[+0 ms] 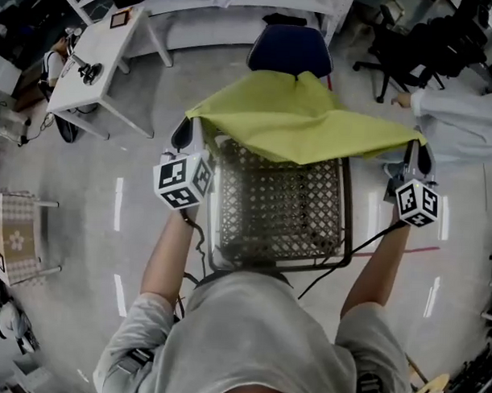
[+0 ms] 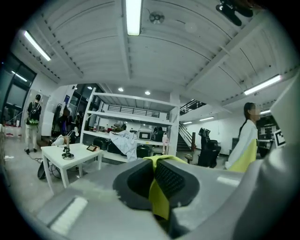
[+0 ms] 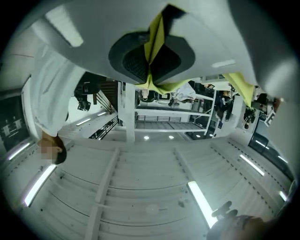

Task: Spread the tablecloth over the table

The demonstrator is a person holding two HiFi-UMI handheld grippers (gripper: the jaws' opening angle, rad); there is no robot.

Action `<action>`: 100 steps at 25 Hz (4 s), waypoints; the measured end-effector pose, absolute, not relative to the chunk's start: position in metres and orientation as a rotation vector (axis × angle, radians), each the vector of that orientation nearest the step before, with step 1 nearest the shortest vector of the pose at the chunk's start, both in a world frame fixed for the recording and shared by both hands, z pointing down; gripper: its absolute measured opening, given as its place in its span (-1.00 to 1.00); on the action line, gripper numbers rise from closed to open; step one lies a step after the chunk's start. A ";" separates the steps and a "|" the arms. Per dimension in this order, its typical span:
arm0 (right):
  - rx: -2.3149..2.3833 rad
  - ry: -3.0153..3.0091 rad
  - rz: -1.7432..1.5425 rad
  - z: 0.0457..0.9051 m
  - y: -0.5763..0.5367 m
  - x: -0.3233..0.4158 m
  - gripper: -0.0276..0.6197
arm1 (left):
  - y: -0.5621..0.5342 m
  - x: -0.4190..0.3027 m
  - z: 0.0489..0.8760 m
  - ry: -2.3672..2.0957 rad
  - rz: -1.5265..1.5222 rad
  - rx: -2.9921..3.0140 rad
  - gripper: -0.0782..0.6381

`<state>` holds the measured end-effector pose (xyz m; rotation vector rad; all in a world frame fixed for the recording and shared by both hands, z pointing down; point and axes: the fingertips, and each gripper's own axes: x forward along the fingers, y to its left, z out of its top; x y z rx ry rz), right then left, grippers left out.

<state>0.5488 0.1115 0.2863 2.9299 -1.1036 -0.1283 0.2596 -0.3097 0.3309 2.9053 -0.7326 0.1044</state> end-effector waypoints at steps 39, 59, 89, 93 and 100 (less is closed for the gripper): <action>3.016 -1.084 0.359 0.384 0.190 0.372 -0.89 | -0.277 0.028 0.430 -0.831 0.265 2.723 -0.71; 2.791 -1.316 0.368 0.417 0.293 0.351 -0.89 | -0.139 -0.046 0.440 -1.058 0.391 2.709 -0.71; 2.718 -1.459 0.416 0.472 0.379 0.279 -0.89 | -0.058 -0.114 0.484 -1.067 0.683 2.759 -0.71; 2.671 -1.448 0.453 0.491 0.388 0.278 -0.89 | -0.042 -0.110 0.493 -1.042 0.712 2.756 -0.71; 2.635 -1.458 0.533 0.520 0.386 0.267 -0.89 | -0.033 -0.136 0.505 -1.054 0.806 2.739 -0.71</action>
